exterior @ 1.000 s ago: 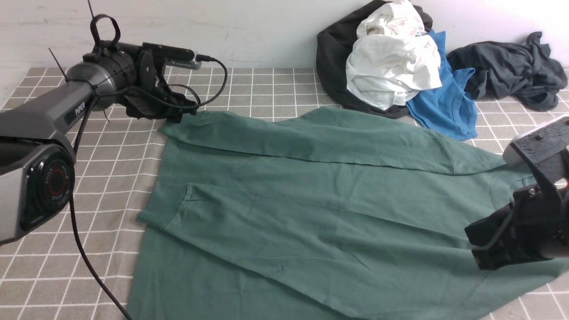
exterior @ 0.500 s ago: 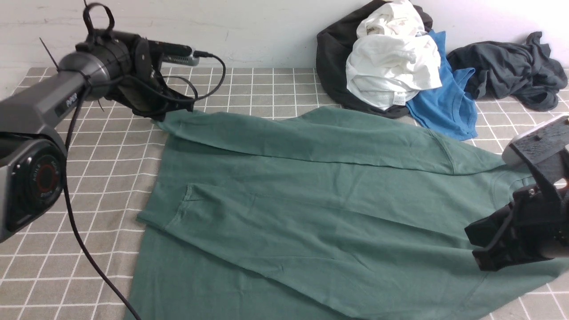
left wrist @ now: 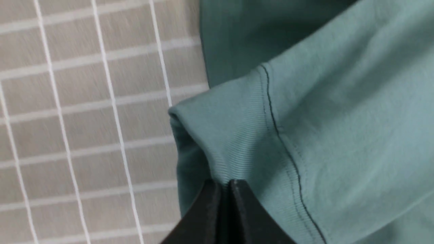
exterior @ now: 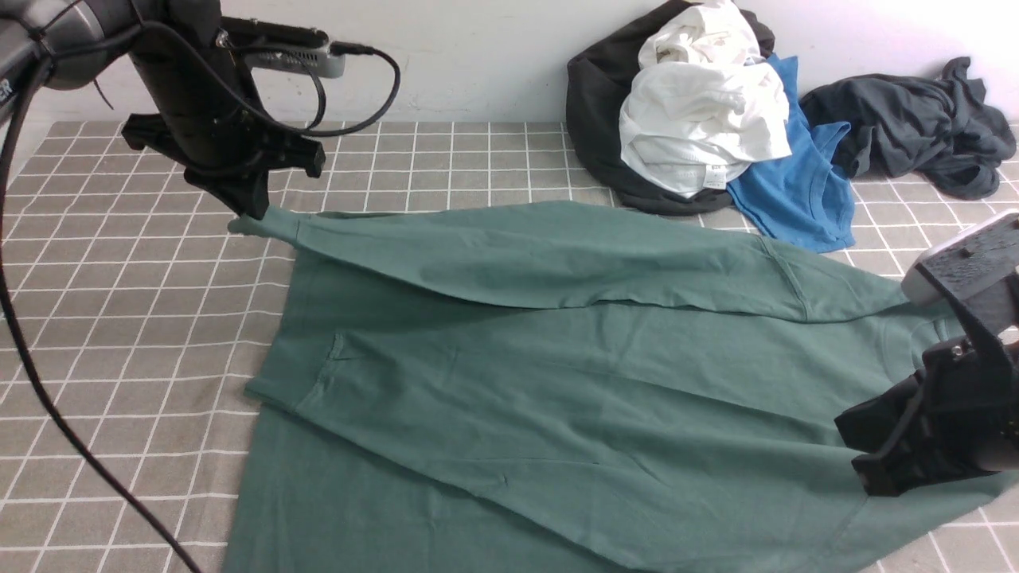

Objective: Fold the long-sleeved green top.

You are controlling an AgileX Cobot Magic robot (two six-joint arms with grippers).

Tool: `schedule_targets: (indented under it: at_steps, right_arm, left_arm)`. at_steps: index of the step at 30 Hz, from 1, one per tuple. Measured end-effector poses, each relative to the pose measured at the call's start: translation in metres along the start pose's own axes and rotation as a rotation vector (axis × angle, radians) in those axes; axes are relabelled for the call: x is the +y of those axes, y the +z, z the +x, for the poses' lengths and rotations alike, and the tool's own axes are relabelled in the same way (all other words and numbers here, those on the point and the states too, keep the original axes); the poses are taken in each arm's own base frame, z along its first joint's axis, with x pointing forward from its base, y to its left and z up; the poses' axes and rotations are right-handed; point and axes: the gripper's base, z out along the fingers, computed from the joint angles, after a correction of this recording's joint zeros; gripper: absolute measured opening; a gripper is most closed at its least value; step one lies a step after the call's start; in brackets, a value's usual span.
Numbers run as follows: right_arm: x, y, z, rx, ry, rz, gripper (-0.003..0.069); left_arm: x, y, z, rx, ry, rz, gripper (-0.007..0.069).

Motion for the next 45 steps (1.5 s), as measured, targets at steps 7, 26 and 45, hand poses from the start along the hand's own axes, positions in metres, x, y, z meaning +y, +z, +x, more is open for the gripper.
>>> schedule_targets:
  at_steps: [7, 26, 45]
  right_arm:
    - [0.001, -0.004, -0.001, -0.018, 0.009, -0.005, -0.0010]
    - [0.002, -0.004, -0.003, -0.037, 0.035, -0.015, -0.0010]
    - [-0.036, 0.021, -0.040, -0.090, 0.224, 0.133, 0.0203]
  left_arm:
    - [-0.007, 0.021, 0.061, 0.207, 0.015, -0.001, 0.0002]
    - [-0.019, 0.015, 0.073, 0.183, 0.012, 0.009, 0.0013]
    - [-0.028, -0.006, 0.112, 0.084, -0.020, 0.085, 0.0013]
